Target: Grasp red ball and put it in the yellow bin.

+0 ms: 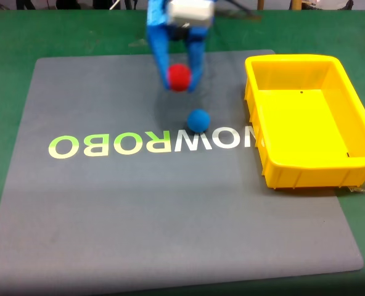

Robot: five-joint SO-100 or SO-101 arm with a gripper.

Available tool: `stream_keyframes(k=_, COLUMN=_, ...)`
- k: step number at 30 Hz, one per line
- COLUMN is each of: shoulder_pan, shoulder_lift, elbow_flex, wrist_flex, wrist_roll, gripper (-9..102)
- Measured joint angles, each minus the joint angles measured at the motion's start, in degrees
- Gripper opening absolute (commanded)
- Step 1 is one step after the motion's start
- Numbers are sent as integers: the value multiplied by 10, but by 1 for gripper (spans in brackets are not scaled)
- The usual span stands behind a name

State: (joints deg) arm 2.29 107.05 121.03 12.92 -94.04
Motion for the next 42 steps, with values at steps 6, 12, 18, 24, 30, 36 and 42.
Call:
stream_keyframes(k=6, shoulder_pan=-109, shoulder_lift=-18, elbow_flex=-89, wrist_flex=-12, wrist_roll=10, gripper=0)
stream_keyframes(k=12, shoulder_pan=-205, shoulder_lift=-76, elbow_flex=-151, wrist_flex=-12, wrist_roll=10, gripper=0)
stream_keyframes(k=18, shoulder_pan=-264, shoulder_lift=-108, elbow_flex=-162, wrist_flex=-12, wrist_roll=10, gripper=0)
stream_keyframes(k=24, shoulder_pan=-276, shoulder_lift=-115, elbow_flex=-162, wrist_flex=-12, wrist_roll=10, gripper=1)
stream_keyframes(k=30, shoulder_pan=-276, shoulder_lift=-115, elbow_flex=-162, wrist_flex=-12, wrist_roll=18, gripper=37)
stream_keyframes(k=36, shoulder_pan=-276, shoulder_lift=-115, elbow_flex=-162, wrist_flex=-12, wrist_roll=27, gripper=41)
stream_keyframes(k=42, shoulder_pan=-272, shoulder_lift=-115, elbow_flex=-162, wrist_flex=-11, wrist_roll=27, gripper=41)
